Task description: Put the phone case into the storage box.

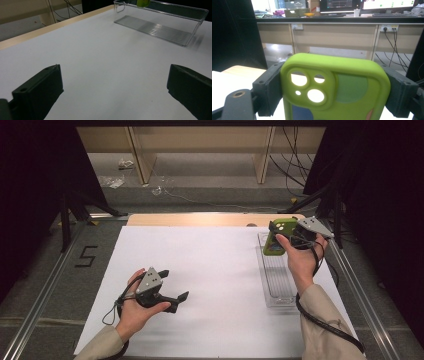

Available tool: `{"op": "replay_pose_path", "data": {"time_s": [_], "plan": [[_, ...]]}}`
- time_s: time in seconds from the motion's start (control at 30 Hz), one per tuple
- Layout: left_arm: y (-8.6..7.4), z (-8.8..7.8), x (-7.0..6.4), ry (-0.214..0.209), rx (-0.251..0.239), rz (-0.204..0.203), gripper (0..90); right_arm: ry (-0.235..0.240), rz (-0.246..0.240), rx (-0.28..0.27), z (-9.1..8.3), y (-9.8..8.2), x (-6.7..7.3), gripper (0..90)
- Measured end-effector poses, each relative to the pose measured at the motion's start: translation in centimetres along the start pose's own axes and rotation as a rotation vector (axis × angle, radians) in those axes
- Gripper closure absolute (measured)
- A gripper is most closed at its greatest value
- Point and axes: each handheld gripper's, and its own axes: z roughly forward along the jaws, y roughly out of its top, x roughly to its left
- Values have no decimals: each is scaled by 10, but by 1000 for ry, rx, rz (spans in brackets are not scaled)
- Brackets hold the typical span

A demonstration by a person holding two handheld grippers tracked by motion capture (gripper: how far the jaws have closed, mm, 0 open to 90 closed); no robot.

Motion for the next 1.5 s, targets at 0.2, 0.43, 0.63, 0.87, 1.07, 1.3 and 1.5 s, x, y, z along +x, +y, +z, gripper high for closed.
{"op": "replay_pose_path", "data": {"time_s": [0.2, 0.43, 0.63, 0.87, 1.07, 1.3, 1.5], "plan": [[0, 0, 0, -1, 0, 0, 0, -5, -2, 4, 4, 1, 0, 174], [0, 0, 0, -2, 0, -1, 0, -8, -4, 6, 9, 2, -1, 174], [0, 0, 0, -3, 1, 0, 0, -18, -10, 10, 13, 2, -2, 174], [0, 0, 0, -2, 0, -1, 0, -27, -10, 18, 17, 2, -4, 174], [0, 0, 0, -2, 1, 0, 0, -32, -9, 25, 22, 0, -5, 174], [0, 0, 0, -2, 1, 0, 0, -33, -11, 30, 28, -2, -5, 173], [-1, 0, 1, -3, 0, -1, 0, -38, -12, 36, 33, -3, -6, 173]]}}
